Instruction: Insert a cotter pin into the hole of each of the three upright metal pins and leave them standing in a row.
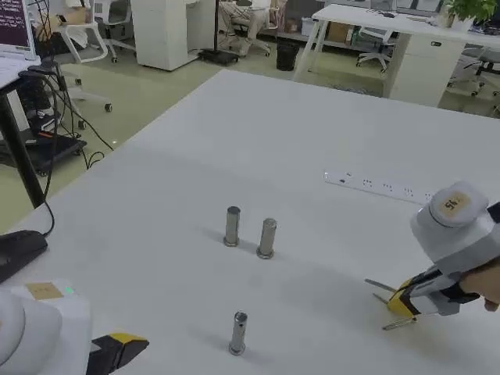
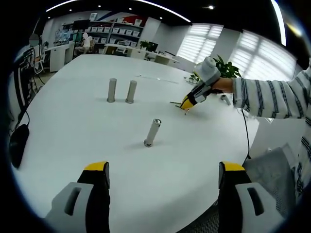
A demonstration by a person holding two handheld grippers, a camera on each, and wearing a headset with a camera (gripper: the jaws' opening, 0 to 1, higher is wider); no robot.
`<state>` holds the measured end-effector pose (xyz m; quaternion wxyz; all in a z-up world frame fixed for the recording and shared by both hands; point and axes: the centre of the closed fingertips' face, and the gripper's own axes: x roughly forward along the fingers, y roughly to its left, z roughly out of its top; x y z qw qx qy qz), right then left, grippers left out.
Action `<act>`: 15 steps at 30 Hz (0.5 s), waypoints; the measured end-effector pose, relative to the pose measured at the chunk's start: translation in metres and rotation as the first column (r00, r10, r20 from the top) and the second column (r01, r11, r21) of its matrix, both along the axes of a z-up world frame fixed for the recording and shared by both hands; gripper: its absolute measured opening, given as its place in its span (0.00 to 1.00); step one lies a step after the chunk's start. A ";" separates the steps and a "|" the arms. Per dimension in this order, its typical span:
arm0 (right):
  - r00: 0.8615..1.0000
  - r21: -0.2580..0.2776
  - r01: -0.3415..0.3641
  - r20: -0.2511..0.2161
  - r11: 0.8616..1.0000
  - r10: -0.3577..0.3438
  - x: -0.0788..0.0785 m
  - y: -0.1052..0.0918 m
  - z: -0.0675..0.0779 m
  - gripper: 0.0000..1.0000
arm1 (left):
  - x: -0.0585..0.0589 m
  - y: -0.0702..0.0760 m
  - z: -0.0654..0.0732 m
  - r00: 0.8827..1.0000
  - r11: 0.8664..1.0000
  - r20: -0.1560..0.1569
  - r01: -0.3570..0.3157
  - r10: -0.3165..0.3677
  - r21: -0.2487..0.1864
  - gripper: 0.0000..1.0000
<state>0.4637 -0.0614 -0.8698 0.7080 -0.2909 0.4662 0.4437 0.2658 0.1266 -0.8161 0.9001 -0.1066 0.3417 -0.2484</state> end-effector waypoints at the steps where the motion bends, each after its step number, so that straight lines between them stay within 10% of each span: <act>1: 1.000 0.000 0.003 -0.002 1.000 -0.003 0.001 0.000 0.000 0.03 | 0.000 0.000 0.000 1.000 1.000 -0.001 -0.001 0.001 -0.001 0.93; 15: 0.999 0.021 -0.038 0.028 0.999 0.037 0.004 -0.002 -0.001 0.02 | -0.006 0.000 0.001 1.000 1.000 -0.008 0.004 -0.004 0.005 0.92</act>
